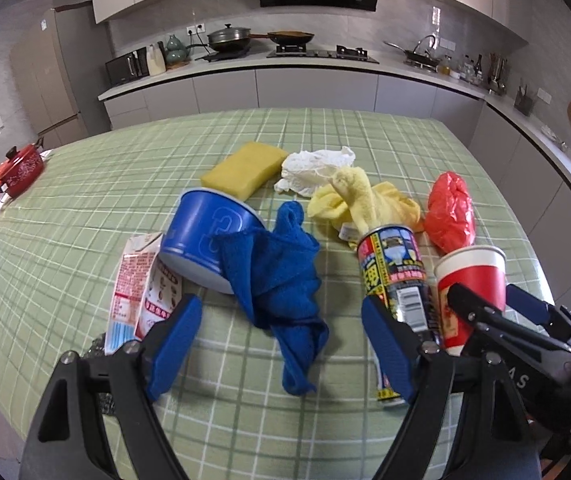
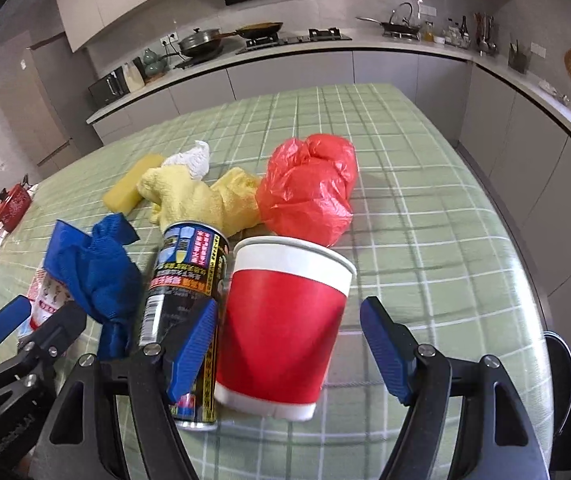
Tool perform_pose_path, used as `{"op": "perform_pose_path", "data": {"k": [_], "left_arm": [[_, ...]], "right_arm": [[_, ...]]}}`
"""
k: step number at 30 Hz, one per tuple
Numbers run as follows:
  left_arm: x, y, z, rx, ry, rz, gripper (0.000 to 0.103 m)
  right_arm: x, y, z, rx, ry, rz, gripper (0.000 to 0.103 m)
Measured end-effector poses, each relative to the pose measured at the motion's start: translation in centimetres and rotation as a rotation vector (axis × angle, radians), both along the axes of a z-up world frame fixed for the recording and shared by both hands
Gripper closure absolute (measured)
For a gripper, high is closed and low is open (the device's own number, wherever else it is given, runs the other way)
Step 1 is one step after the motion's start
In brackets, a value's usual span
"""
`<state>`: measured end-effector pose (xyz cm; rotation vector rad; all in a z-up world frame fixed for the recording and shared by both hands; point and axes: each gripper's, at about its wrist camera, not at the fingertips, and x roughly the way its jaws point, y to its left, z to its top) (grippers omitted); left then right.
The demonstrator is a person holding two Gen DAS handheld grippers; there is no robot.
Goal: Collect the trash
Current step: 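Grasp the red paper cup with the right tool while the left tool grasps the black spray can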
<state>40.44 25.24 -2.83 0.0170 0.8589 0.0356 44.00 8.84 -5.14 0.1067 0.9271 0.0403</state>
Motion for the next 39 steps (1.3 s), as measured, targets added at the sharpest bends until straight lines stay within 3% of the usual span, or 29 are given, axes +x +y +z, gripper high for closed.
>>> {"op": "perform_pose_path", "data": {"k": [4, 10, 17, 27, 29, 31, 36, 39], "left_arm": [[0.5, -0.4, -0.2, -0.001, 0.009, -0.017, 0.019], [0.8, -1.7, -0.2, -0.016, 0.024, -0.039, 0.019], [1.0, -4.7, -0.9, -0.051, 0.068, -0.096, 0.019], [2.0, -6.7, -3.8, -0.036, 0.139, -0.111, 0.02], [2.0, -6.6, -4.1, -0.067, 0.141, -0.124, 0.037], [2.1, -6.6, -4.3, -0.086, 0.151, -0.136, 0.047], [1.6, -6.2, -4.1, -0.113, 0.137, -0.135, 0.049], [0.8, -6.0, -3.4, -0.108, 0.108, -0.14, 0.049]], "right_arm": [[0.6, -0.1, -0.8, 0.007, 0.018, -0.003, 0.028], [0.3, -1.4, -0.8, 0.003, 0.001, -0.011, 0.037], [-1.0, -4.7, -0.3, -0.014, -0.013, -0.056, 0.037], [-1.5, -7.1, -0.5, 0.01, 0.003, -0.075, 0.035], [-1.5, -7.1, -0.4, 0.013, 0.002, -0.067, 0.035], [-1.4, -7.1, -0.5, 0.018, 0.003, -0.061, 0.035], [-1.3, -6.9, -0.6, 0.027, 0.009, -0.043, 0.036], [-1.5, -6.8, -0.4, 0.034, -0.003, -0.034, 0.042]]}}
